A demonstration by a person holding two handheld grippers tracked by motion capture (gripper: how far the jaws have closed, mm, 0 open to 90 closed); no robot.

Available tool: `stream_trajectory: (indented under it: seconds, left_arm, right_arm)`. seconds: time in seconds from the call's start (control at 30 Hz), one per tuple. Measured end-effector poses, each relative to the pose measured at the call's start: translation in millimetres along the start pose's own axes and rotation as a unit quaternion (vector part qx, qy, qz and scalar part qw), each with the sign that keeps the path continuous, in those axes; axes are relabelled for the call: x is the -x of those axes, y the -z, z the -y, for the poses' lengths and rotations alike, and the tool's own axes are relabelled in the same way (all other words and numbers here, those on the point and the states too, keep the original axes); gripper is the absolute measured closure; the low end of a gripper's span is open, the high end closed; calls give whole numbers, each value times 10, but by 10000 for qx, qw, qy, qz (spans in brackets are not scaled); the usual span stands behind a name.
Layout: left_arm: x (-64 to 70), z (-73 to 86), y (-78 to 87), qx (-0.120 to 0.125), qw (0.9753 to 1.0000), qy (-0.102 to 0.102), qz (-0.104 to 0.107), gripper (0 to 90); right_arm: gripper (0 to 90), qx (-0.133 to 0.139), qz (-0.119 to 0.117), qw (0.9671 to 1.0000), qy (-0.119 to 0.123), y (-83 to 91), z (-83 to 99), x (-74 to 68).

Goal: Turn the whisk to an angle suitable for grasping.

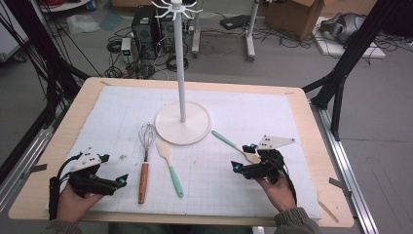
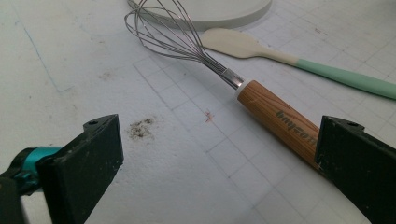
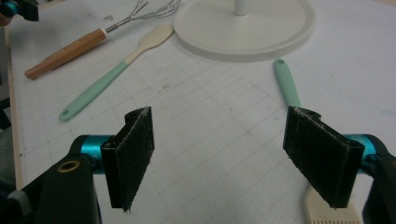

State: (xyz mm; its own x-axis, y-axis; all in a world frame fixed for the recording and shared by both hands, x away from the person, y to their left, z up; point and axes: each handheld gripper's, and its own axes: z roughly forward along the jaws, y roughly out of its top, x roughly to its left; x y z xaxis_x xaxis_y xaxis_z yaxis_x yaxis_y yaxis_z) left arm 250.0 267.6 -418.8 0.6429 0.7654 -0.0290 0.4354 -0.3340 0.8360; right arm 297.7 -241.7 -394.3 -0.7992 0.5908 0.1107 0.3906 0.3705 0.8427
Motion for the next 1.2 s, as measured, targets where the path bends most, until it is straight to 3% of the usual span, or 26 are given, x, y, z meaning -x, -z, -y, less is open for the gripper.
stream_trajectory:
  seconds: [0.57,0.87,1.2]
  left_arm:
    - [-6,1,15,22,10000,4,-33,18]
    - [0,-3,11,30,10000,4,-18,18]
    - [1,-7,8,38,10000,-13,-1,18]
  right_arm:
    - [208,-58,-417,9989,212,-34,-440,-13]
    - [234,-44,-473,9983,339,-66,-642,-23]
    - [262,-62,-469,9985,281,-156,-692,60]
